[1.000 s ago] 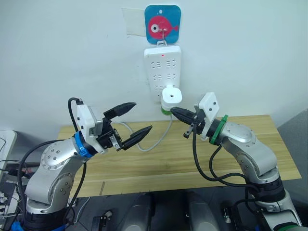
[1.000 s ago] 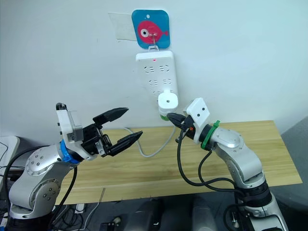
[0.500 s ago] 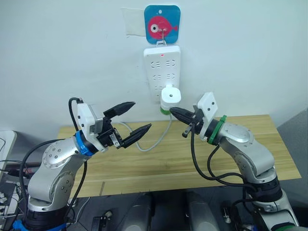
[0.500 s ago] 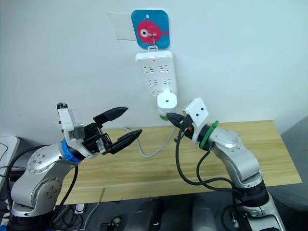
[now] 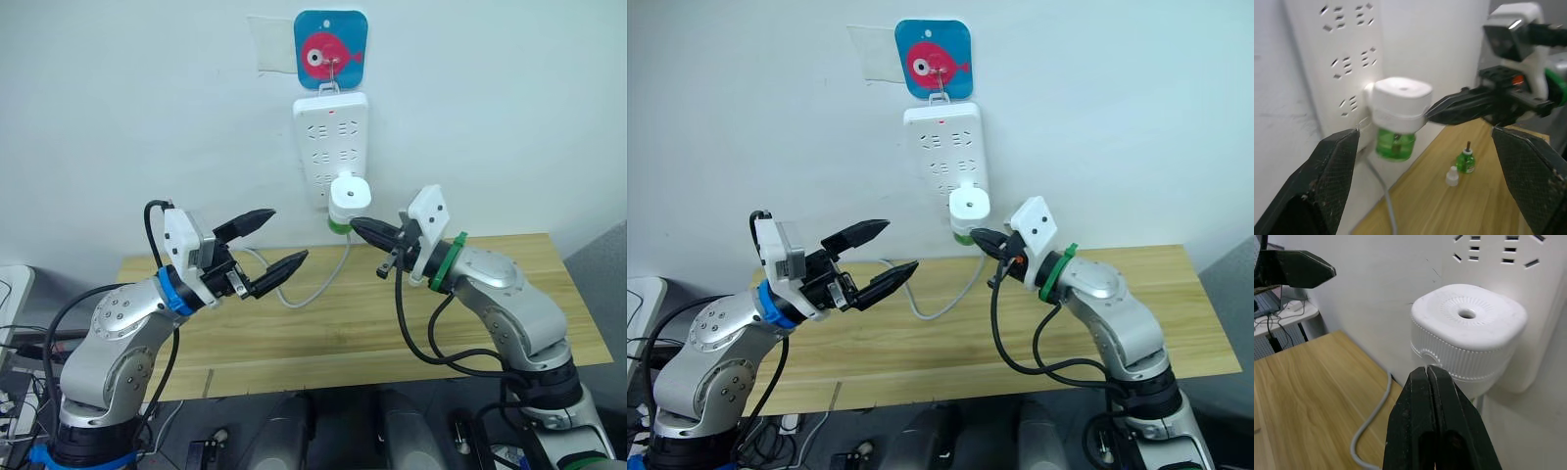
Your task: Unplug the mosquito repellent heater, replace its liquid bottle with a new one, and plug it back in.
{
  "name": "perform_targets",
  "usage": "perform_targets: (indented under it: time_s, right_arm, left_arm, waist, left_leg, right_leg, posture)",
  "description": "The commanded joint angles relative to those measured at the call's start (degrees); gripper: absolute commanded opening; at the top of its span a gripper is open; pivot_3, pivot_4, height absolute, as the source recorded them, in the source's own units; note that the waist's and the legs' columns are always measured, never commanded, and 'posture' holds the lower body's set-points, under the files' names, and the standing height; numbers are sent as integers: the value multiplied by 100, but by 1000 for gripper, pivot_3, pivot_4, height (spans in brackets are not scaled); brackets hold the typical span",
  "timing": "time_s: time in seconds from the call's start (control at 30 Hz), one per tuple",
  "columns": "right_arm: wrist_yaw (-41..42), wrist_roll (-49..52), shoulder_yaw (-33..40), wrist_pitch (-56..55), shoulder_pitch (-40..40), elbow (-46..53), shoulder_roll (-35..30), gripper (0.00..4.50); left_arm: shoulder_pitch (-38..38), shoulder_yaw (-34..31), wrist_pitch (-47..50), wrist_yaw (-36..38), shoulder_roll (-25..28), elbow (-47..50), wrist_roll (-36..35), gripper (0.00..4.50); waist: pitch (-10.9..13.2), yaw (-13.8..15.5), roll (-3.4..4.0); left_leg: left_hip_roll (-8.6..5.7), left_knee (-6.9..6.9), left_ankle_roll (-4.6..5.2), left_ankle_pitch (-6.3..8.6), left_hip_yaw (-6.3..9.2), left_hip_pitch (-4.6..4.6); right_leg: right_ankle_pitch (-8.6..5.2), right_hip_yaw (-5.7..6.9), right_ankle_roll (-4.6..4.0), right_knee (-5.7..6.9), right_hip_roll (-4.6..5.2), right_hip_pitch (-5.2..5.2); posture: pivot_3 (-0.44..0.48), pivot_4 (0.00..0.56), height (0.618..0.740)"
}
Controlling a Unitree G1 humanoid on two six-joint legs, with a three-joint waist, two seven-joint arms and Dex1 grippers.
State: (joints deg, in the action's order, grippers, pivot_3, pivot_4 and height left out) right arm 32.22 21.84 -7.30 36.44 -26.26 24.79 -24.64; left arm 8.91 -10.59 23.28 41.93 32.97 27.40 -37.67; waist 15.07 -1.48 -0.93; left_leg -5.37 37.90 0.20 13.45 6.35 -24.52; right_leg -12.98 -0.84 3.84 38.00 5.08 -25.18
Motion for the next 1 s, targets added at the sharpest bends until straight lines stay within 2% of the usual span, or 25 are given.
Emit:
perform_targets:
  time_s: [0.03, 0.13, 0.17, 0.37, 0.5, 0.7, 1.0]
  right_arm:
    - [283, 260, 334, -13, -10, 348, -250, 40]
    - [712, 566, 607, 70, 85, 441, -689, 610]
    - [840, 673, 733, 98, 124, 455, -844, 922]
    - [1305, 1263, 1466, 240, 398, 611, -1534, 3182]
    - [1426, 1521, 1874, 203, 651, 838, -1820, 4475]
    - [1222, 1917, 2139, 462, 975, 1268, -1929, 4475]
    - [981, 1813, 2124, 335, 1132, 1286, -1950, 4475]
  left_arm:
    - [46, -207, 195, -117, 214, 39, -38, 4500]
    - [-94, -301, 258, -32, 472, 122, 20, 4500]
    - [-165, -334, 271, -6, 569, 164, 58, 4500]
    - [-441, -604, 383, 65, 986, 310, 35, 4500]
    - [-426, -782, 466, 88, 1194, 300, 7, 4500]
    - [-359, -819, 483, 93, 1293, 255, 64, 4500]
    - [-261, -667, 570, 184, 1295, 184, 48, 4500]
  waist:
    - [0, -3, 0]
    - [2, -4, -2]
    - [2, -3, -2]
    - [4, 15, -6]
    - [4, 61, -6]
    - [4, 109, -6]
    - [4, 140, -7]
  left_leg:
    - [0, -1, 0, 0, 0, 0]
    - [1, -5, 0, 0, -1, 0]
    - [1, -6, 1, 0, -2, 0]
    - [5, -8, 3, 2, 0, -1]
    - [5, -8, 3, 2, 0, -1]
    - [6, -8, 3, 2, 0, -1]
    - [6, -7, 2, 1, -2, -2]
  right_leg:
    - [0, 0, 0, -1, 0, 0]
    - [-1, -1, -1, -6, 0, -1]
    - [-1, -2, -1, -7, 0, -1]
    - [-2, -1, -2, -11, 3, 3]
    - [-3, -1, -2, -14, 4, 4]
    - [-3, -1, -2, -15, 5, 4]
    - [-2, -1, -2, -16, 6, 4]
  posture:
    - [4, 265, 740]
    - [18, 268, 740]
    - [18, 268, 740]
    - [38, 268, 740]
    - [44, 262, 740]
    - [31, 251, 740]
    - [17, 239, 740]
